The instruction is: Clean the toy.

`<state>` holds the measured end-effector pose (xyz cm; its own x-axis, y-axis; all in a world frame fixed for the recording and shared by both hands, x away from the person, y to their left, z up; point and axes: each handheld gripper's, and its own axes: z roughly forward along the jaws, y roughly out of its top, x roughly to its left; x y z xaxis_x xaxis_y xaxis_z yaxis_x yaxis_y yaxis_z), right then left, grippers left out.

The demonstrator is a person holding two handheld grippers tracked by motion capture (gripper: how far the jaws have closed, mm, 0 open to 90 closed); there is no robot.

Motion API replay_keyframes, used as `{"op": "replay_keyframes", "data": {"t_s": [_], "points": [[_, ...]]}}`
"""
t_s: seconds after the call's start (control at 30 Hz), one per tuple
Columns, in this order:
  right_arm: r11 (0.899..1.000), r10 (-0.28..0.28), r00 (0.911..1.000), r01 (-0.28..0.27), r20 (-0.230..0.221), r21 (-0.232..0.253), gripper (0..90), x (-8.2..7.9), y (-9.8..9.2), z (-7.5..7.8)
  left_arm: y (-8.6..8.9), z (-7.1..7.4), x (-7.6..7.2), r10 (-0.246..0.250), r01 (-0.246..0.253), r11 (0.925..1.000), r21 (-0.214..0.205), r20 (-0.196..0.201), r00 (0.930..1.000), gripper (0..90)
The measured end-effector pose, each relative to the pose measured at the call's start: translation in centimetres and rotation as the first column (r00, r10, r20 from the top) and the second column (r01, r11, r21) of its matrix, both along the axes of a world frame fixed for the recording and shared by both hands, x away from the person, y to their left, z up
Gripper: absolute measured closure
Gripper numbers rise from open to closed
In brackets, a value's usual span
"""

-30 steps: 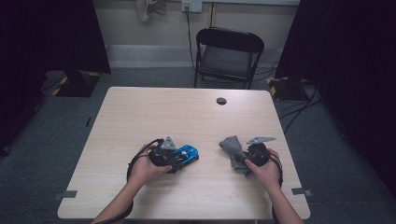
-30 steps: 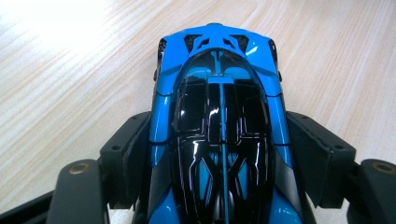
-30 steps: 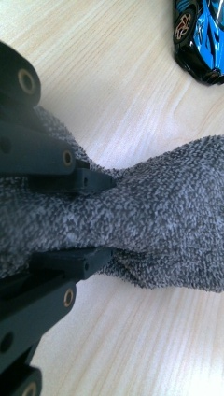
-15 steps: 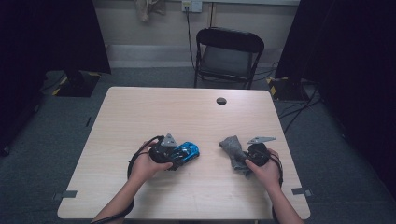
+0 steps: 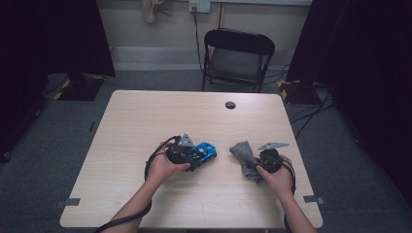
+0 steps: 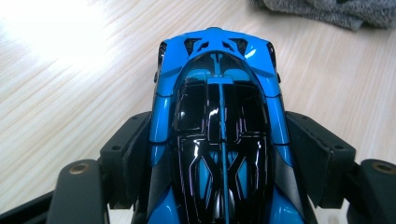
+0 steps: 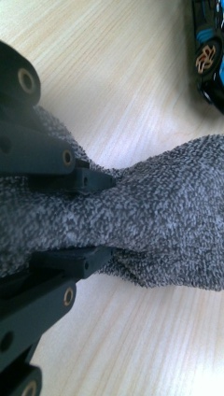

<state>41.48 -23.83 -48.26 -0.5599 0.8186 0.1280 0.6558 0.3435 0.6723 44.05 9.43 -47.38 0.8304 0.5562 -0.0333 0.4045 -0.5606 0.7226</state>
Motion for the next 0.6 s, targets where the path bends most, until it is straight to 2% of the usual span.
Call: {"op": "replay_keyframes", "data": {"t_s": [0.33,0.6], "points": [[1.000,-0.021,0.9998,0.021,-0.003,-0.002,69.0,-0.2,-0.9,0.1,-3.0,-0.4,1.9,0.001,-0.002,0.9998,0.018,0.019,0.9998,27.7],[1.000,-0.020,0.9998,0.020,-0.002,0.000,69.0,-0.2,-1.0,0.0,-4.1,-1.2,2.6,0.018,-0.018,0.9993,0.032,0.020,0.9996,27.7]]}}
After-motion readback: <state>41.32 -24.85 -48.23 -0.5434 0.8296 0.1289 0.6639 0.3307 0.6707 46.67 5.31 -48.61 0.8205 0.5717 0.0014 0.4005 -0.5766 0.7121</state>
